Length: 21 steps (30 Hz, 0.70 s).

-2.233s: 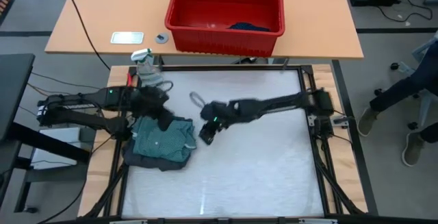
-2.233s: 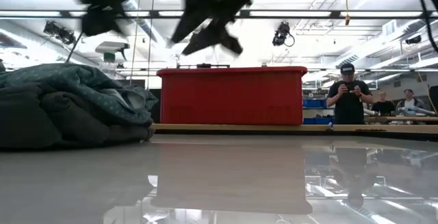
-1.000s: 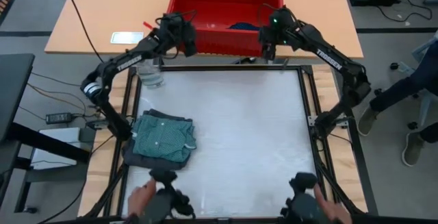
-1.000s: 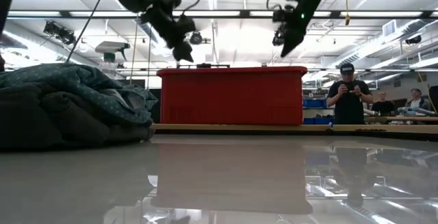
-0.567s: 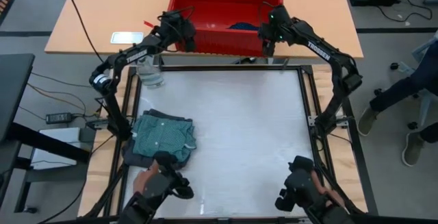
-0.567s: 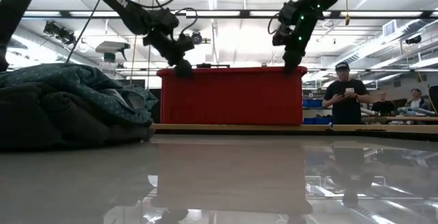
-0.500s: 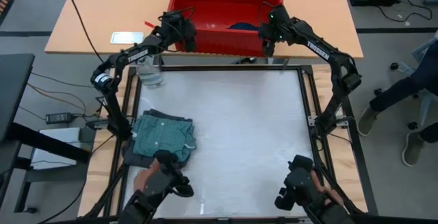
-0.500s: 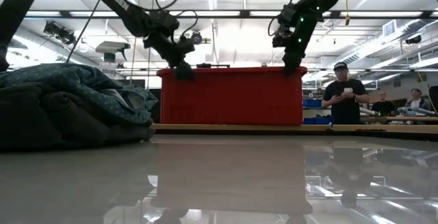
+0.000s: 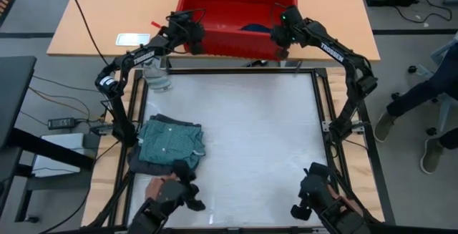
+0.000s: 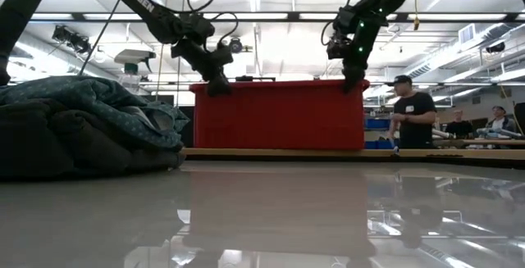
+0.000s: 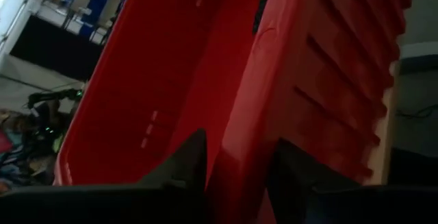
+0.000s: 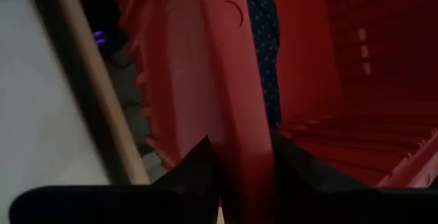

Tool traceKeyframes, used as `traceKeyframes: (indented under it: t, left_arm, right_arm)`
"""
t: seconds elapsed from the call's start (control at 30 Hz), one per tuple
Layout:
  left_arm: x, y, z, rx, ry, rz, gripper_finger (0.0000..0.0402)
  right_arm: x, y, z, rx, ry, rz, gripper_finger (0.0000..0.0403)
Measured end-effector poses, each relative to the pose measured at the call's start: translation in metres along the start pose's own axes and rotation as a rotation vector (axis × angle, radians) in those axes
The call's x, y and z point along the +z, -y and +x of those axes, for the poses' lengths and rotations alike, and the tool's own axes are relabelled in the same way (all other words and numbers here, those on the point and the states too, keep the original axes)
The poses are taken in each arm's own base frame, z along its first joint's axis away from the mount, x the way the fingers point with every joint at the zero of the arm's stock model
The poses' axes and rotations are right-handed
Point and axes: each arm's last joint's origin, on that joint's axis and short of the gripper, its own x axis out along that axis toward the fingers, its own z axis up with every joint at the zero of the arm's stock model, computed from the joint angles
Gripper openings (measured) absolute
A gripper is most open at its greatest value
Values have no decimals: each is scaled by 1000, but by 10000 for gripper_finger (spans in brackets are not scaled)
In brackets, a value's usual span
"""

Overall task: Fold Laundry from Bin
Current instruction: Adjust the red organizer bin on the table

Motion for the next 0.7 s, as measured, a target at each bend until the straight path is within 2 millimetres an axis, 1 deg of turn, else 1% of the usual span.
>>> traceKeyframes:
  t: [0.1,0.2,0.3,0.37,0.47,0.6,0.7]
  left_arm:
    - [13,9,-4,-31,11,20,115]
    - [30,17,-14,-63,33,39,103]
    - [49,29,-29,-113,29,50,101]
    - [62,40,-42,-166,14,31,107]
    - [78,56,-57,-261,0,-42,112]
    - [94,79,-74,-350,-64,-133,115]
    - [104,97,-85,-384,-129,-182,118]
  right_arm:
    - [-4,-5,-9,22,-51,1,102]
    - [-10,-9,-22,51,-94,-3,102]
    - [-18,-13,-38,100,-136,10,102]
    - [-25,-19,-50,169,-162,35,102]
    - [-32,-30,-66,273,-219,67,107]
    - [-35,-48,-77,370,-299,94,110]
    - [-40,-66,-81,420,-335,155,133]
